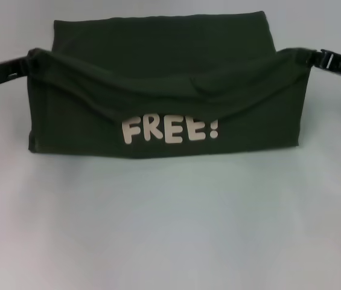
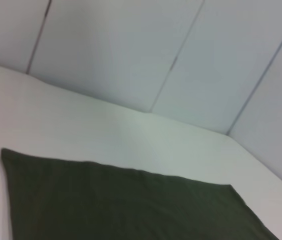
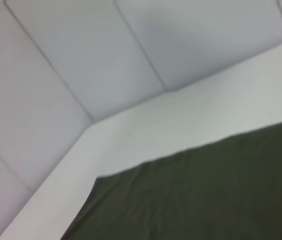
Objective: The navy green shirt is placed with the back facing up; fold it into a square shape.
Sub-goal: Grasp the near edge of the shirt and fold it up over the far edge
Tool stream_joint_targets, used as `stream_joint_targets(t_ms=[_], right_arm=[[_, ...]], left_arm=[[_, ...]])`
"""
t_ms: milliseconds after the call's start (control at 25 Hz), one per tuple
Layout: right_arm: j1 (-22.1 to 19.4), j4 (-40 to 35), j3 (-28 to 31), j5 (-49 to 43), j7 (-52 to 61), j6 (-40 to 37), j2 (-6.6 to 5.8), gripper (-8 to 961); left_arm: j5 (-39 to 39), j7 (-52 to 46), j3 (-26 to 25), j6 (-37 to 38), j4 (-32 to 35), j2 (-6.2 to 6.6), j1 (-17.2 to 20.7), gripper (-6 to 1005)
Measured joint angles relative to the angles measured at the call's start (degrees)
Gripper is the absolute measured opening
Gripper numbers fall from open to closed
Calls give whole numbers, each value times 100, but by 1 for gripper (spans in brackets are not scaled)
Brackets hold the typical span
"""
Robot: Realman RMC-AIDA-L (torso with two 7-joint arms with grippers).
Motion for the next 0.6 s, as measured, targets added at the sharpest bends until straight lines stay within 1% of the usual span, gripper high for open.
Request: stream_joint_targets(t_ms=[80,280,360,600], right_arm=[[14,11,-3,149,-176,265,91,24],[44,46,-12,486,-597,840,266,35],[57,130,-13,726,-849,1029,304,40],[225,490,-13,1131,-1477,1649,341,53]], left_arm=[[-97,189,-1,-233,-81,-44,-86,18],[-440,685,3,-827,-140,-231,-273,18],[-594,897,4,-1013,-187,-275,-327,18],[-1005,1663,15,-1540,-553,-314,-488,18]])
